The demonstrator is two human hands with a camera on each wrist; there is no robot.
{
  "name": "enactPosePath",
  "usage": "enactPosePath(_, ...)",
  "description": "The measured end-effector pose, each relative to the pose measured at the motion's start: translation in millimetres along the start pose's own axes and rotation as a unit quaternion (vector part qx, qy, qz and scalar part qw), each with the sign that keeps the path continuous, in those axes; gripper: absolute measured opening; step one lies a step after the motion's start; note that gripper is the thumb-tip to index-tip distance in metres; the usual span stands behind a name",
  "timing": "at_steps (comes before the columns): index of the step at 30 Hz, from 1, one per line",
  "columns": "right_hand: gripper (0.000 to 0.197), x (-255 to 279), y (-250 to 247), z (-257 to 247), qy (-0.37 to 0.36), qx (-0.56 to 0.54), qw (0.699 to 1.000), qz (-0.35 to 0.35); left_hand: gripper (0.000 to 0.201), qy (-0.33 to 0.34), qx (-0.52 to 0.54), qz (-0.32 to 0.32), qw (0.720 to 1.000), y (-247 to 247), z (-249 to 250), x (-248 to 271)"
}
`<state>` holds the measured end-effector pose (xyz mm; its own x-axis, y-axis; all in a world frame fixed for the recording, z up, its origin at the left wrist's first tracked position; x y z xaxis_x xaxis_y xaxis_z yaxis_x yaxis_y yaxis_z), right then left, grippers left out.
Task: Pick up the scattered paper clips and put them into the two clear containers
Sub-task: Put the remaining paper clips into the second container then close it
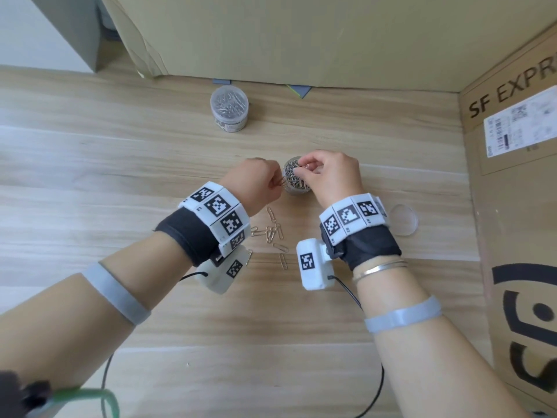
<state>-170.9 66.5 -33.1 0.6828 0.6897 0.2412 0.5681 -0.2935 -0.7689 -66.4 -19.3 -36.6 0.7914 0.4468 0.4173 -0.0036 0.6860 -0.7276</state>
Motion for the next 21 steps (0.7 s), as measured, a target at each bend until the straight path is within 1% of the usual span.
enactPosePath(3, 0.018, 4, -7, 3, 0.006, -0.053, 0.998, 0.025, 0.016, 0.008, 0.005, 0.017, 1.000, -5, 7, -8)
enactPosePath(5, 0.021, 7, -13, 7, 0.006, -0.053, 0.997, 0.053, 0.016, 0.011, 0.005, 0.023, 1.000, -6, 13, -14)
enactPosePath(7, 0.023, 9, -17, 12, 0.007, -0.039, 0.997, 0.066, 0.014, 0.012, 0.000, 0.022, 1.000, -6, 19, -22)
enactPosePath(12, 0.024, 16, -22, 24, 0.017, -0.016, 0.998, 0.060, 0.017, 0.006, -0.015, 0.023, 1.000, -2, 27, -35)
enactPosePath(17, 0.023, 22, -22, 30, 0.017, -0.011, 0.998, 0.052, 0.022, 0.005, -0.004, 0.013, 1.000, -1, 25, -36)
enactPosePath(19, 0.023, 25, -20, 31, 0.018, -0.010, 0.999, 0.047, 0.021, 0.016, 0.001, 0.032, 0.999, -2, 24, -33)
enactPosePath(21, 0.020, 28, -17, 30, 0.015, -0.012, 0.999, 0.029, 0.016, 0.025, 0.014, 0.070, 0.997, -6, 21, -28)
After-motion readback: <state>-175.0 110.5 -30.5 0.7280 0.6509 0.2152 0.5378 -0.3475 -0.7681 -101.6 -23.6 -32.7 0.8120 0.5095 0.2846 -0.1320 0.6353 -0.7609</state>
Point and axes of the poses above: each hand's wrist, its own x-axis away from the middle knuckle, its own y-axis out of the palm, z = x × y, the point moved 3 cm from there along -x, towards the middle knuckle, and after that the axes turned 4 degrees about -y, right-handed, at the moved point
